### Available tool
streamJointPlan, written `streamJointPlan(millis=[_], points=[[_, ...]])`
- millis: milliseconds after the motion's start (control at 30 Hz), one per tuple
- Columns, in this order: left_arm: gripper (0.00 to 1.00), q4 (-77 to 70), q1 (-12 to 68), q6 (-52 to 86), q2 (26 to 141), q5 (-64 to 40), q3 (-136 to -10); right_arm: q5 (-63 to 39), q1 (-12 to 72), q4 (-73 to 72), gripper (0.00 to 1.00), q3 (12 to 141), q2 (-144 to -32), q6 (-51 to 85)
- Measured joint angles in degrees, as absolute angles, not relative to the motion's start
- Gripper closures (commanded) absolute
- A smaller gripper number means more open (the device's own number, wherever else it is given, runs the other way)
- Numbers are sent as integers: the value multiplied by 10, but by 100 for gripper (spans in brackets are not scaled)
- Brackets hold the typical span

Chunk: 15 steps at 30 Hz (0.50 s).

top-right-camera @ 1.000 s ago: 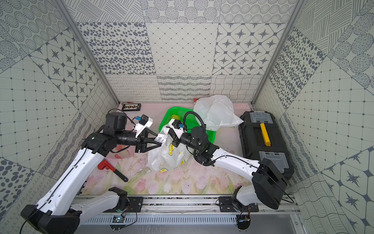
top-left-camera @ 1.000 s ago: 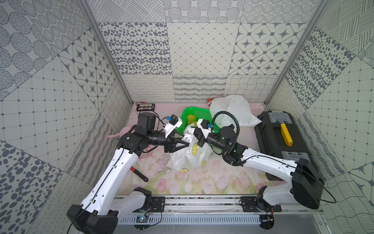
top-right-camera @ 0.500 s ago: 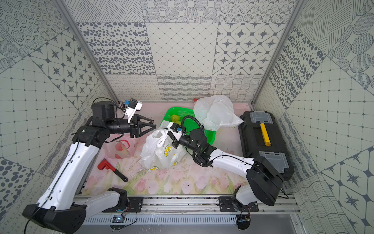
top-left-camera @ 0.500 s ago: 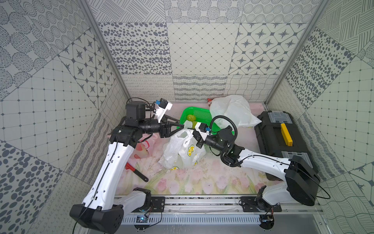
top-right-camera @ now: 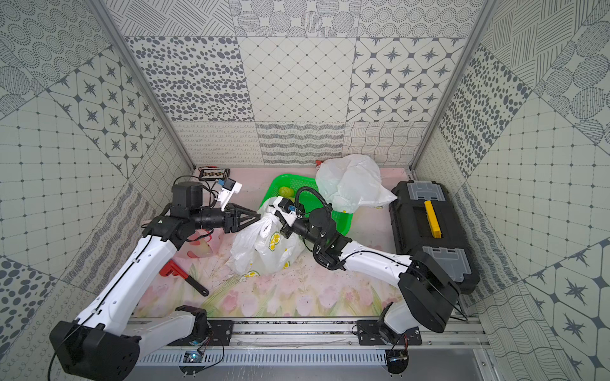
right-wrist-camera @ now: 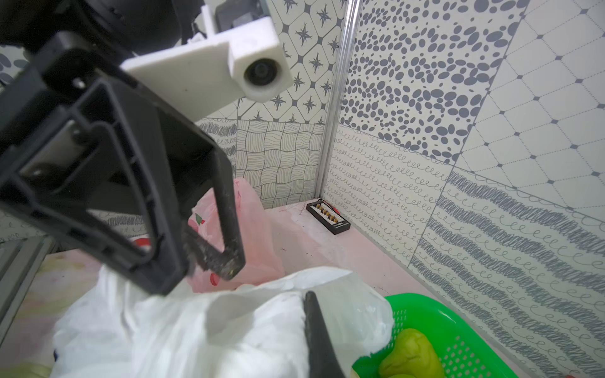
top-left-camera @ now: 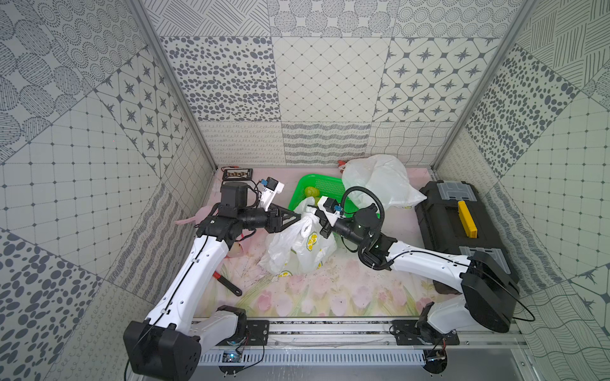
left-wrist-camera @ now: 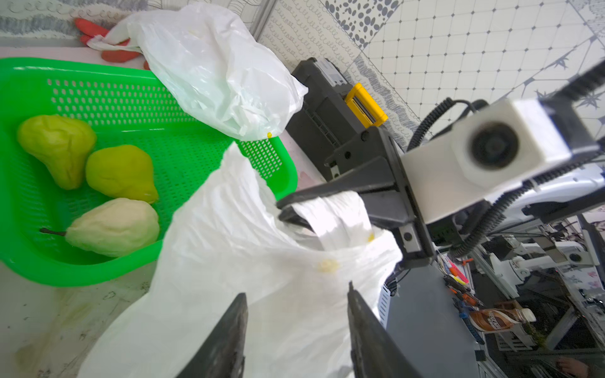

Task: Place the pears into plastic bags & tie knots
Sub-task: Tie the plastic bag at the center of the board.

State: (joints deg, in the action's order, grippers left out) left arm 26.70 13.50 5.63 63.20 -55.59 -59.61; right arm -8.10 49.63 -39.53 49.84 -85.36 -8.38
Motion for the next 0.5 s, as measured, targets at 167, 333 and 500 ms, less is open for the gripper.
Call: streamJointPlan(millis=[167,333,500], points=[[55,229,181,84,606,-556,-542,-102,496,-442,100,505,-886,-22],[57,201,194,101,593,-556,-517,-139,495,-476,100,513,-901,40],[55,165,211,118,617,-556,-512,-174,485,-533,100,529,-934,107]])
